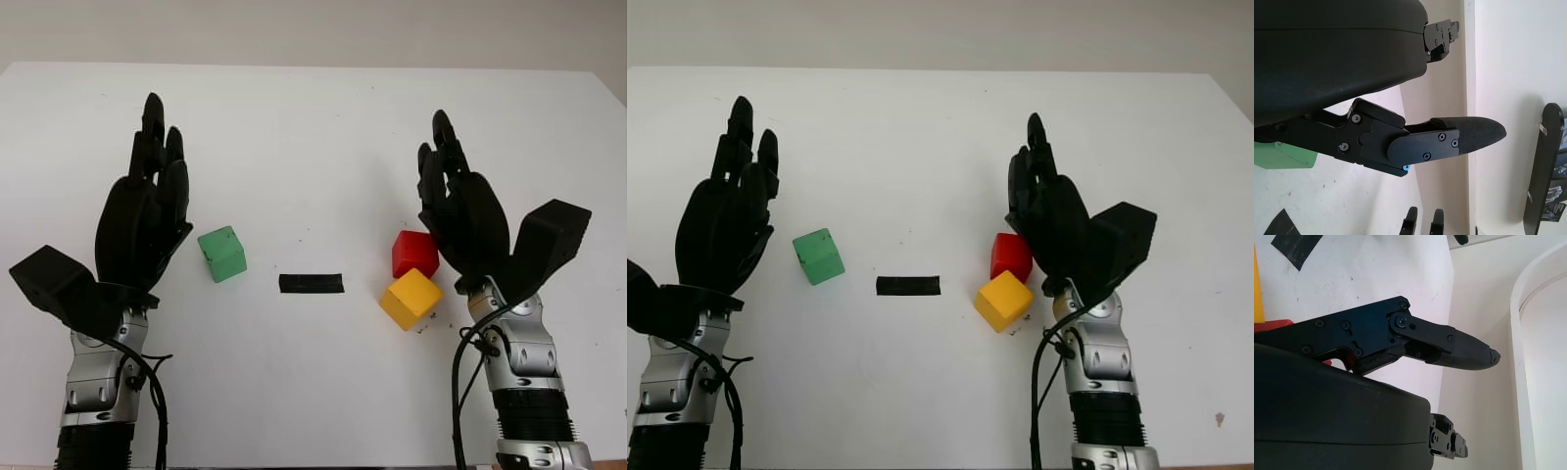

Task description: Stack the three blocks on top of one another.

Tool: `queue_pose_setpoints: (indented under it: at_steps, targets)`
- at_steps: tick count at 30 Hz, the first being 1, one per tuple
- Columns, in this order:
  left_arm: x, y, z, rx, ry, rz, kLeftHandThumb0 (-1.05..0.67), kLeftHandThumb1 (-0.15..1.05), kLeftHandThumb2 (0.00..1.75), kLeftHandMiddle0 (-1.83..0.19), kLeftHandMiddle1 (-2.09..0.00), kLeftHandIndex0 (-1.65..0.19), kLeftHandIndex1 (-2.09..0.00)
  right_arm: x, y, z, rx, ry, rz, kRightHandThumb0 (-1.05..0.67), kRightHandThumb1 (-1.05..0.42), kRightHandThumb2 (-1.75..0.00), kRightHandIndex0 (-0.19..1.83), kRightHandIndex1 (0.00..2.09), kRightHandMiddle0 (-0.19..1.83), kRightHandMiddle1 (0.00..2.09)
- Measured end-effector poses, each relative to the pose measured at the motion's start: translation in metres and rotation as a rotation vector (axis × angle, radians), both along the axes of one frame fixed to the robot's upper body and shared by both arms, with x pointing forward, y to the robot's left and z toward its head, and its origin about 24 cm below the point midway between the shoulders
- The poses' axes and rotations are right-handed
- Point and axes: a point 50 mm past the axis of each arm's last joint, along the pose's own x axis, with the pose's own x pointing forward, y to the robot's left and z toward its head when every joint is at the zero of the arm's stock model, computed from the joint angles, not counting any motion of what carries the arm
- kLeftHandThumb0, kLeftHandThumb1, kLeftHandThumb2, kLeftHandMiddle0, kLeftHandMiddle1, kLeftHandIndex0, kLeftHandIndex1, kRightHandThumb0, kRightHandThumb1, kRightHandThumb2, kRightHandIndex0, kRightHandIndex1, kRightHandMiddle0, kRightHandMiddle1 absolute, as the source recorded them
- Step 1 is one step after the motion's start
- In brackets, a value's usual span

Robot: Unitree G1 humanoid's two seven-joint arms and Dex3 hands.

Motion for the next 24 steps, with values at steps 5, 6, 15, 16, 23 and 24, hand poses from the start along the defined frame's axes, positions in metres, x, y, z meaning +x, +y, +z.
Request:
queue_pose_setpoints:
  at_steps: [5, 6, 15, 16, 23, 24]
  targets:
    - [0.0, 0.0, 0.0, 0.004, 0.0, 0.004, -0.76, 1.05, 0.54, 0.19, 0.0, 0.19, 0.0, -0.001, 0.0, -0.001, 0.005, 0.003, 0.006, -0.71, -1.05, -0.71, -0.19, 0.0, -0.19, 0.0]
    - [0.0, 0.0, 0.0, 0.004, 0.001, 0.004, -0.76, 1.05, 0.55, 0.19, 0.0, 0.19, 0.0, -0.001, 0.0, -0.001, 0.005, 0.003, 0.007, -0.71, -1.05, -0.71, -0.19, 0.0, -0.19, 0.0]
    - [0.001, 0.0, -0.003, 0.002, 0.008, 0.009, -0.76, 1.05, 0.55, 0.19, 0.0, 0.19, 0.0, 0.006, -0.022, 0.024, -0.065, -0.083, 0.043, -0.6, -1.0, -0.16, -0.1, 0.06, -0.03, 0.09]
    - [0.001, 0.0, -0.003, 0.002, 0.007, 0.01, -0.76, 1.05, 0.54, 0.19, 0.0, 0.19, 0.0, 0.009, -0.029, 0.036, -0.112, -0.119, 0.071, -0.54, -0.96, -0.11, -0.07, 0.07, 0.0, 0.1]
    - [0.001, -0.001, -0.004, -0.009, 0.01, 0.017, -0.76, 1.05, 0.54, 0.19, 0.0, 0.19, 0.0, 0.022, -0.057, 0.125, -0.679, -0.374, 0.108, -0.37, -0.73, -0.02, 0.27, 0.21, 0.33, 0.27]
    - [0.001, -0.001, -0.004, -0.009, 0.011, 0.016, -0.76, 1.05, 0.55, 0.19, 0.0, 0.19, 0.0, 0.024, -0.059, 0.129, -0.715, -0.377, 0.115, -0.34, -0.7, -0.02, 0.33, 0.22, 0.38, 0.28]
